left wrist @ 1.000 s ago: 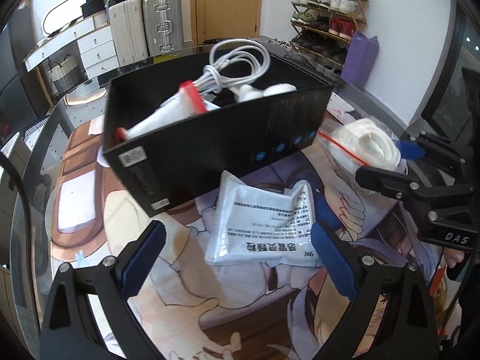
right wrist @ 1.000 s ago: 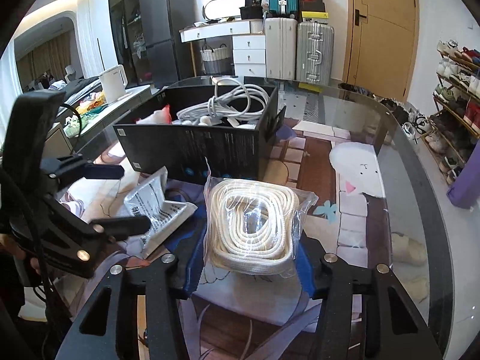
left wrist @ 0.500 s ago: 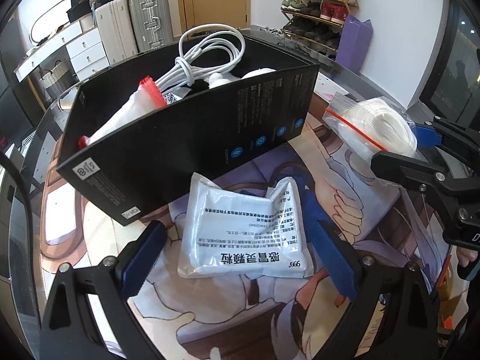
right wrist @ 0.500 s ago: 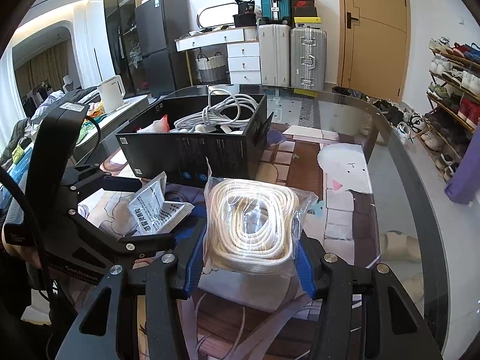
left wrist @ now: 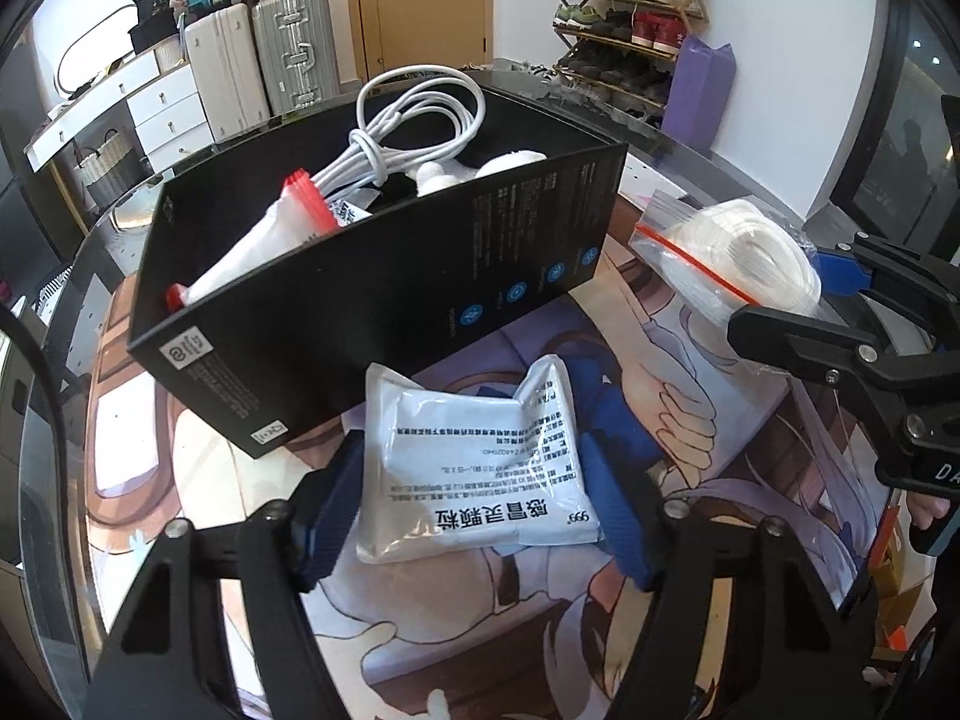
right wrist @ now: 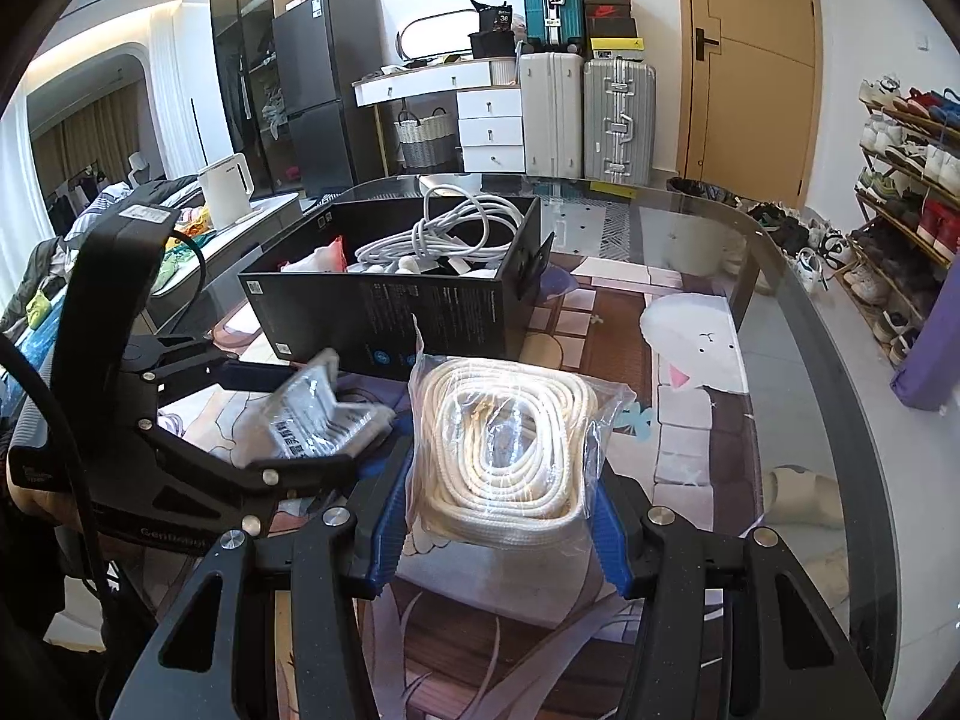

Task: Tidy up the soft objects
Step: 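Grasp the white printed packet with the left gripper while the right holds the rope bag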

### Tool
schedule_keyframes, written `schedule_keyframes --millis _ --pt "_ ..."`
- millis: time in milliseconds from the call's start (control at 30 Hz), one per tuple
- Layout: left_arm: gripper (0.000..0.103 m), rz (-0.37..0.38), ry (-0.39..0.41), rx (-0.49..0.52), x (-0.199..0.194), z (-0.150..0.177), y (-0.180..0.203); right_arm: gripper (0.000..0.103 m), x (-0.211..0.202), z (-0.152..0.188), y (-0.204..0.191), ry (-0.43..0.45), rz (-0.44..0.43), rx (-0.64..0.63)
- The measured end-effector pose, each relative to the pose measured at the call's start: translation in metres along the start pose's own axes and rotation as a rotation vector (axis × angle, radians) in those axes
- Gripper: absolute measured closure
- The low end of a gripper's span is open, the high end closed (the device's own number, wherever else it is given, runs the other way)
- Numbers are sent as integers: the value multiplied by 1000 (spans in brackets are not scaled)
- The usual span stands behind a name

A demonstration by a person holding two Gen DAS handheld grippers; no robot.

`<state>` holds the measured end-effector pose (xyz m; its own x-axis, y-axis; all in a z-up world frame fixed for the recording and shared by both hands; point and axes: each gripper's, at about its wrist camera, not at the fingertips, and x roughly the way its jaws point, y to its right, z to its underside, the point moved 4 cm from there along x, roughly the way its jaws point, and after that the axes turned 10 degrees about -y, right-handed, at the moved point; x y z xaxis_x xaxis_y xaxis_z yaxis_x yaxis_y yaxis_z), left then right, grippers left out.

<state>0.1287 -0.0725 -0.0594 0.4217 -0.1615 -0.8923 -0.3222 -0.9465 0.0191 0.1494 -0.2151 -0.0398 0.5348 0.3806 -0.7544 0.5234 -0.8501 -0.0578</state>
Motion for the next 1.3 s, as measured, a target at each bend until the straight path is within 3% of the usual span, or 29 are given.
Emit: schedule_keyframes --millis 233,633,867,1300 --pt "49 21 23 3 -8 4 0 51 -2 -2 -5 8 6 -3" --pt "49 43 132 -51 -49 9 -13 51 -15 -12 -16 55 15 -23" --pt "49 19 198 -104 -75 0 -33 51 -20 -24 -21 84 2 -37" --pt "49 -16 233 -158 -79 -28 -62 51 -5 -63 -21 116 -53 -8"
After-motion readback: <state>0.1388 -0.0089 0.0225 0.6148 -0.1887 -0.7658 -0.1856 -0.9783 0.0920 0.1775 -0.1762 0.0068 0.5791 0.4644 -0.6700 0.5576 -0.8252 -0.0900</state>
